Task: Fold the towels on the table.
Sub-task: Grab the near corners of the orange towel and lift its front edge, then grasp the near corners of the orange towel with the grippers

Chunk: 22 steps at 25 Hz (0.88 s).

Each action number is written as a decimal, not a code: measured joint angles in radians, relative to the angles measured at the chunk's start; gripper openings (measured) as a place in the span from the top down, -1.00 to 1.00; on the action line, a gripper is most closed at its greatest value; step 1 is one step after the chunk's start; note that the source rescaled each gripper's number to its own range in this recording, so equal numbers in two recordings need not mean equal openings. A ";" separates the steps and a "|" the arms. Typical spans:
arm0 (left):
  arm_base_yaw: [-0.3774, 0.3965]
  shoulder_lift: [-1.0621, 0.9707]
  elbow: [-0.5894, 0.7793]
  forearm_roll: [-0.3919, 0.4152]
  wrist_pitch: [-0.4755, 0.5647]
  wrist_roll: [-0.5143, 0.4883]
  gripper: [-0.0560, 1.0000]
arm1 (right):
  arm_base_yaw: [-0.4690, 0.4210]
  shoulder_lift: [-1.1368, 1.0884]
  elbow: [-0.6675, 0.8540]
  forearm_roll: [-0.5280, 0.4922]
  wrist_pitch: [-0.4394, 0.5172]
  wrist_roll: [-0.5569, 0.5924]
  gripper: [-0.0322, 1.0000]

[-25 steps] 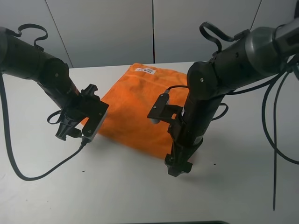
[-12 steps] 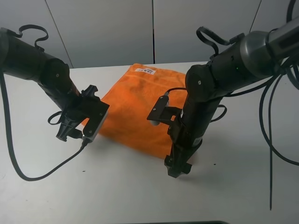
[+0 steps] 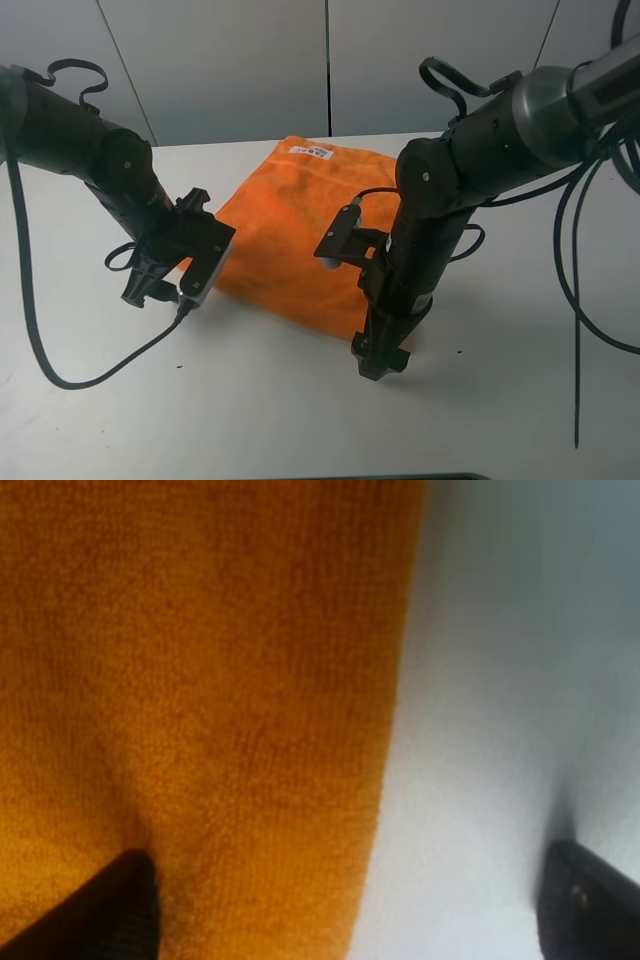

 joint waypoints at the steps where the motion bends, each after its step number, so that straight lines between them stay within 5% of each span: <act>1: 0.000 0.000 0.000 0.000 0.000 0.000 -0.98 | 0.000 0.000 0.000 0.000 0.000 0.000 -1.00; 4: 0.000 0.000 0.000 0.000 0.000 -0.002 -0.98 | 0.000 0.000 0.000 0.000 -0.002 0.000 -0.84; 6: 0.000 0.000 0.000 0.000 0.000 -0.021 -0.98 | 0.000 0.002 0.000 -0.006 -0.015 0.000 -0.43; 10: 0.000 0.000 0.000 0.000 0.000 -0.044 -0.98 | 0.000 0.011 0.000 -0.001 -0.006 0.000 0.76; 11: 0.000 0.000 0.000 0.000 0.002 -0.047 -0.94 | 0.000 0.011 0.000 0.001 -0.002 0.000 0.89; 14: 0.000 0.008 0.000 -0.004 0.004 -0.051 -0.57 | 0.000 0.011 0.000 0.003 0.003 0.000 0.94; 16: 0.000 0.016 0.000 -0.007 0.004 -0.055 -0.05 | 0.000 0.011 0.000 0.003 0.004 0.000 0.94; 18: 0.000 0.026 0.000 -0.009 -0.007 -0.073 0.67 | 0.000 0.011 0.000 0.003 0.009 0.000 0.94; 22: 0.000 0.030 -0.002 -0.009 -0.015 -0.098 0.88 | 0.000 0.011 0.000 0.003 0.012 0.000 0.94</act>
